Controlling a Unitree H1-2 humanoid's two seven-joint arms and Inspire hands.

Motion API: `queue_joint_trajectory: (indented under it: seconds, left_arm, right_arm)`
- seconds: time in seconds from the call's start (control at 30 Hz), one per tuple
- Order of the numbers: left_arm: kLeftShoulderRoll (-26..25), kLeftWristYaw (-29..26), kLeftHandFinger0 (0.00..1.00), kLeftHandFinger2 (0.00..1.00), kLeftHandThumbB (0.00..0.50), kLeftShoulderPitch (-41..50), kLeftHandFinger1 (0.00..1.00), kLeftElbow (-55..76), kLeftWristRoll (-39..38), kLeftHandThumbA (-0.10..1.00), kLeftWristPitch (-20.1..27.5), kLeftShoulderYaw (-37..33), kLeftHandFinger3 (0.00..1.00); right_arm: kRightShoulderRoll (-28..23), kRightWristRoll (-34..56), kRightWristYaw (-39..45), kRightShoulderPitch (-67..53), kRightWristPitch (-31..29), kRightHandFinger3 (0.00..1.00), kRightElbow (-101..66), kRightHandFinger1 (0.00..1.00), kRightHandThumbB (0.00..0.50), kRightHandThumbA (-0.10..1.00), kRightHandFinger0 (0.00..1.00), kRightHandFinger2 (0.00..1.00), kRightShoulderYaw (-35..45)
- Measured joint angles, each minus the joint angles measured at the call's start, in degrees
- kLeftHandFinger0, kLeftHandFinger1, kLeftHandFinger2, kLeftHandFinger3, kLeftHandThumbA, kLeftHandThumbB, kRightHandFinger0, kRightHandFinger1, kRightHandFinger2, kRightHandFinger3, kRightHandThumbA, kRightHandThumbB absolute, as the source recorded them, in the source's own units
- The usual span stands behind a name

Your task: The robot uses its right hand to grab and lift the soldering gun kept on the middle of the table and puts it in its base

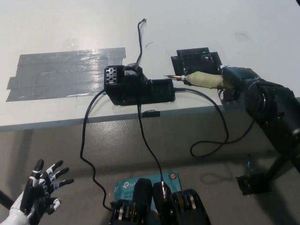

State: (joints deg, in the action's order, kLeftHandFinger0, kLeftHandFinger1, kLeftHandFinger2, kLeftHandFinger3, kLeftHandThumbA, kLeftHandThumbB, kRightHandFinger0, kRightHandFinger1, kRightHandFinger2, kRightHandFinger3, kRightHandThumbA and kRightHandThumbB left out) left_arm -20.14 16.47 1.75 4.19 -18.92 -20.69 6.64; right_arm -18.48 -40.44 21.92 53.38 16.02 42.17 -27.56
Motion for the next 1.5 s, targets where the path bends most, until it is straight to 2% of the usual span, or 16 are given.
queue_joint_trajectory:
  seconds: [0.13, 0.17, 0.3, 0.43, 0.57, 0.6, 0.7, 0.83, 0.87, 1.03, 1.2, 1.27, 1.37, 1.4, 1.43, 1.5]
  left_arm:
    - [-0.24, 0.12, 0.76, 1.00, 0.269, -0.01, 0.89, -0.01, 0.31, 1.00, 0.00, -0.23, 1.00]
    - [-0.31, 0.17, 0.75, 1.00, 0.262, -0.02, 0.89, -0.01, 0.34, 1.00, 0.00, -0.29, 1.00]
    - [-0.79, 0.80, 0.83, 1.00, 0.228, -0.09, 0.99, -0.01, 0.62, 1.00, 0.18, -1.03, 1.00]
    - [-1.57, 1.58, 0.87, 1.00, 0.238, -0.42, 1.00, -0.02, 0.96, 1.00, 0.48, -2.15, 1.00]
    - [-2.03, 2.08, 0.88, 1.00, 0.229, -0.72, 1.00, -0.03, 1.17, 1.00, 0.53, -2.65, 1.00]
    - [-2.02, 2.20, 0.88, 1.00, 0.226, -0.77, 1.00, -0.03, 1.19, 1.00, 0.52, -2.71, 1.00]
    - [-2.00, 2.43, 0.85, 1.00, 0.207, -0.77, 1.00, -0.04, 1.32, 1.00, 0.46, -2.87, 1.00]
    - [-2.00, 2.78, 0.86, 1.00, 0.215, -0.78, 1.00, -0.06, 1.54, 1.00, 0.46, -3.04, 1.00]
    - [-2.04, 2.91, 0.90, 1.00, 0.211, -0.84, 1.00, -0.05, 1.62, 1.00, 0.47, -3.13, 1.00]
    - [-2.46, 3.56, 0.91, 1.00, 0.226, -1.26, 1.00, -0.02, 1.68, 1.00, 0.48, -3.27, 1.00]
    - [-2.52, 4.01, 0.89, 1.00, 0.226, -1.46, 1.00, -0.03, 1.70, 1.00, 0.48, -3.33, 1.00]
    - [-2.52, 4.08, 0.89, 1.00, 0.241, -1.47, 1.00, -0.03, 1.73, 1.00, 0.50, -3.34, 1.00]
    - [-2.51, 4.14, 0.89, 1.00, 0.254, -1.47, 1.00, -0.03, 1.75, 1.00, 0.51, -3.35, 1.00]
    - [-2.51, 4.17, 0.88, 1.00, 0.258, -1.47, 1.00, -0.04, 1.75, 1.00, 0.51, -3.34, 1.00]
    - [-2.50, 4.20, 0.88, 1.00, 0.249, -1.47, 1.00, -0.04, 1.74, 1.00, 0.51, -3.33, 1.00]
    - [-2.50, 4.27, 0.88, 1.00, 0.249, -1.47, 1.00, -0.05, 1.72, 1.00, 0.51, -3.24, 1.00]
  right_arm:
    - [-0.04, 0.00, 1.56, -0.16, 3.17, 1.00, -1.79, 0.33, 0.423, 0.01, 0.21, 0.81, 0.04]
    - [-0.06, -0.01, 1.79, -0.36, 3.94, 1.00, -2.41, 0.23, 0.436, 0.01, 0.10, 0.76, 0.04]
    - [-0.36, -0.48, 2.38, -1.02, 5.78, 1.00, -4.28, 0.29, 0.448, 0.06, 0.13, 0.86, -1.25]
    - [-0.86, -1.45, 2.59, -0.81, 6.07, 1.00, -4.27, 0.09, 0.456, 0.11, 0.00, 0.59, -3.65]
    - [-1.13, -2.23, 2.97, -0.63, 6.98, 1.00, -4.83, 0.22, 0.473, 0.14, 0.10, 0.73, -5.17]
    - [-1.13, -2.46, 3.19, -0.56, 7.11, 1.00, -4.98, 0.41, 0.486, 0.16, 0.19, 1.00, -5.30]
    - [-1.11, -2.89, 4.01, -0.19, 7.24, 1.00, -4.90, 0.90, 0.500, 0.27, 0.43, 1.00, -5.49]
    - [-1.07, -2.96, 6.47, 0.56, 7.40, 1.00, -4.03, 0.98, 0.500, 0.28, 0.57, 1.00, -6.70]
    - [-1.07, -2.98, 6.88, 0.60, 7.40, 1.00, -3.86, 0.63, 0.500, 0.27, 0.30, 1.00, -7.26]
    - [-2.17, -4.87, 6.65, -0.72, 7.59, 1.00, -5.93, 0.57, 0.500, 0.28, 0.25, 0.93, -9.43]
    - [-2.27, -6.61, 6.58, -0.82, 7.71, 1.00, -6.47, 0.67, 0.500, 0.28, 0.34, 1.00, -10.71]
    - [-2.26, -7.07, 6.56, -0.95, 7.79, 1.00, -6.58, 0.65, 0.500, 0.23, 0.38, 0.92, -10.74]
    - [-2.10, -7.63, 5.58, -1.54, 7.85, 1.00, -6.72, 0.33, 0.490, 0.17, 0.12, 0.64, -10.15]
    - [-1.94, -7.65, 4.96, -1.81, 7.84, 1.00, -6.72, 0.24, 0.450, 0.13, 0.06, 0.58, -9.65]
    - [-1.67, -7.64, 4.08, -2.19, 7.83, 1.00, -6.70, 0.06, 0.337, 0.12, 0.00, 0.44, -8.84]
    - [-1.31, -7.71, 1.99, -2.99, 7.71, 1.00, -6.68, 0.10, 0.199, 0.00, 0.04, 0.44, -7.94]
